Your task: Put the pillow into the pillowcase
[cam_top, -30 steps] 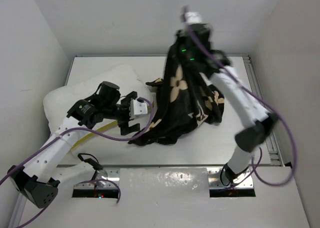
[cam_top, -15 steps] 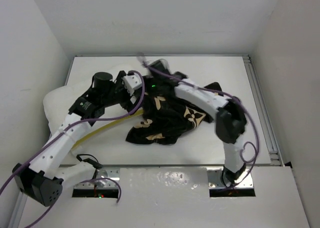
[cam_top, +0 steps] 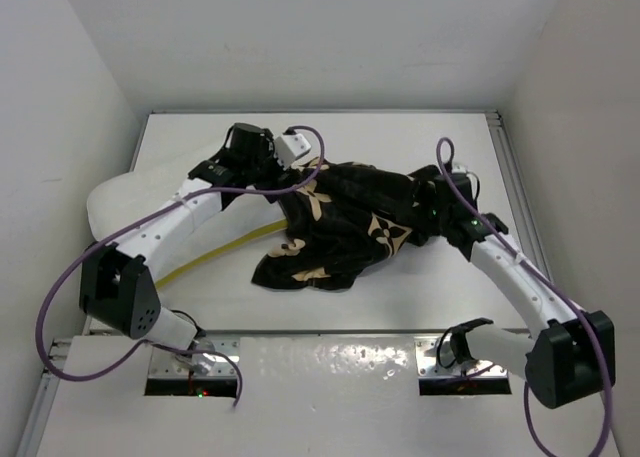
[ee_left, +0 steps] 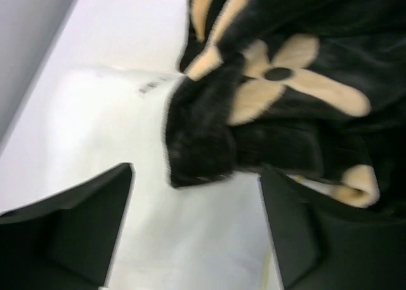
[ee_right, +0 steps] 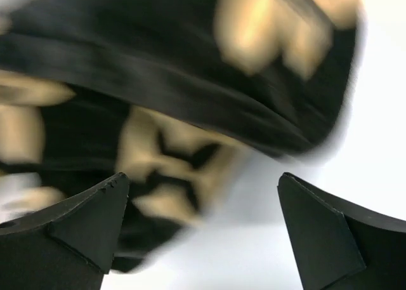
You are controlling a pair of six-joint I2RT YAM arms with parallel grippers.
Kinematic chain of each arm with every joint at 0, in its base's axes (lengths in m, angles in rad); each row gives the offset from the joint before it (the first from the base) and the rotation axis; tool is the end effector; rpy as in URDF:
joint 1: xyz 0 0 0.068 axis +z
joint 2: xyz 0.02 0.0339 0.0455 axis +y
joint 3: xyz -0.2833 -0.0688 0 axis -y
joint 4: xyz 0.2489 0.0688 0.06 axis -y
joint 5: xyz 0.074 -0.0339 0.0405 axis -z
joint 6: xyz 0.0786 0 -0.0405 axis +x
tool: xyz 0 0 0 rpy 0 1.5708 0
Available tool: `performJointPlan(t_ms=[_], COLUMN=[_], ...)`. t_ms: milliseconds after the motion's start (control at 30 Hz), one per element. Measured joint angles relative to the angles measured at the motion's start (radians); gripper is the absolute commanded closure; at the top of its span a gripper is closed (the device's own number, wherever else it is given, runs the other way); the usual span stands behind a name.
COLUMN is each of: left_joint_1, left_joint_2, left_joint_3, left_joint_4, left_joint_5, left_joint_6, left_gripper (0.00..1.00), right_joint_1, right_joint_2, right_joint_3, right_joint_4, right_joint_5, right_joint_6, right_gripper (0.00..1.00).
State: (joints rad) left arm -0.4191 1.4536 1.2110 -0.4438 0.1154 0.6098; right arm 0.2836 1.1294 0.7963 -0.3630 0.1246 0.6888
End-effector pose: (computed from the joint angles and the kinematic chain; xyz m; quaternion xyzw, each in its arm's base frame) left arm 0.3257 -0.1550 0.2969 0.4655 0.7734 -0.0112 0.4302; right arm 0.2624 0.0663 0.2475 0.2078 0.8803 0.1477 0.4001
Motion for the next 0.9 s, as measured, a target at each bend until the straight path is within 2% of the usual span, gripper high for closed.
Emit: performJointPlan(t_ms=[100,200,333,367,433,467,533,567,600,633,767,900], left_joint_1=[0.001,0.003,0.011,0.015,0.024,0.029,0.043,0.05,0.056,0.062,0.068,0.067], left_joint_2=[0.056,0.105,0.172,0.184,0.207,0.219,0.246,0.262,0.281,0.298,0.319,0.315], left_joint_3=[0.041,0.046,0.042,0.037,0.032,0.033,0.039,0.052,0.069,0.093,0.173,0.247], left_joint_4=[0.037,0.06,0.058,0.061,0.062,0.064,0.061,0.05,0.039,0.024,-0.034,-0.072], left_joint_5=[-0.035,-0.06,-0.069,-0.071,-0.075,-0.074,-0.072,-0.068,-0.061,-0.053,-0.022,0.015], left_joint_6=[0.043,0.088,0.137,0.15,0.167,0.173,0.181,0.183,0.18,0.185,0.181,0.175], left_gripper=[0.12,0.11,0.13,0.22,0.37,0.52,0.68,0.87,0.95,1.0,1.0,1.0], right_joint_1=[-0.07,-0.122,-0.171,-0.183,-0.202,-0.211,-0.219,-0.222,-0.222,-0.223,-0.223,-0.223], right_joint_2=[-0.005,0.01,0.077,0.105,0.163,0.198,0.261,0.293,0.329,0.365,0.409,0.299], right_joint_3=[-0.142,-0.18,-0.182,-0.182,-0.182,-0.182,-0.168,-0.15,-0.12,-0.08,0.042,0.065], right_joint_4=[-0.022,-0.023,0.049,0.074,0.126,0.156,0.19,0.198,0.198,0.2,0.199,0.203], right_joint_5=[0.021,0.022,-0.014,-0.028,-0.047,-0.053,-0.066,-0.073,-0.078,-0.081,-0.049,0.058], right_joint_6=[0.012,0.015,0.018,0.019,0.018,0.018,0.002,-0.008,-0.017,-0.025,-0.046,-0.062], right_gripper=[0.01,0.03,0.22,0.33,0.41,0.53,0.73,0.84,1.0,1.0,1.0,1.0])
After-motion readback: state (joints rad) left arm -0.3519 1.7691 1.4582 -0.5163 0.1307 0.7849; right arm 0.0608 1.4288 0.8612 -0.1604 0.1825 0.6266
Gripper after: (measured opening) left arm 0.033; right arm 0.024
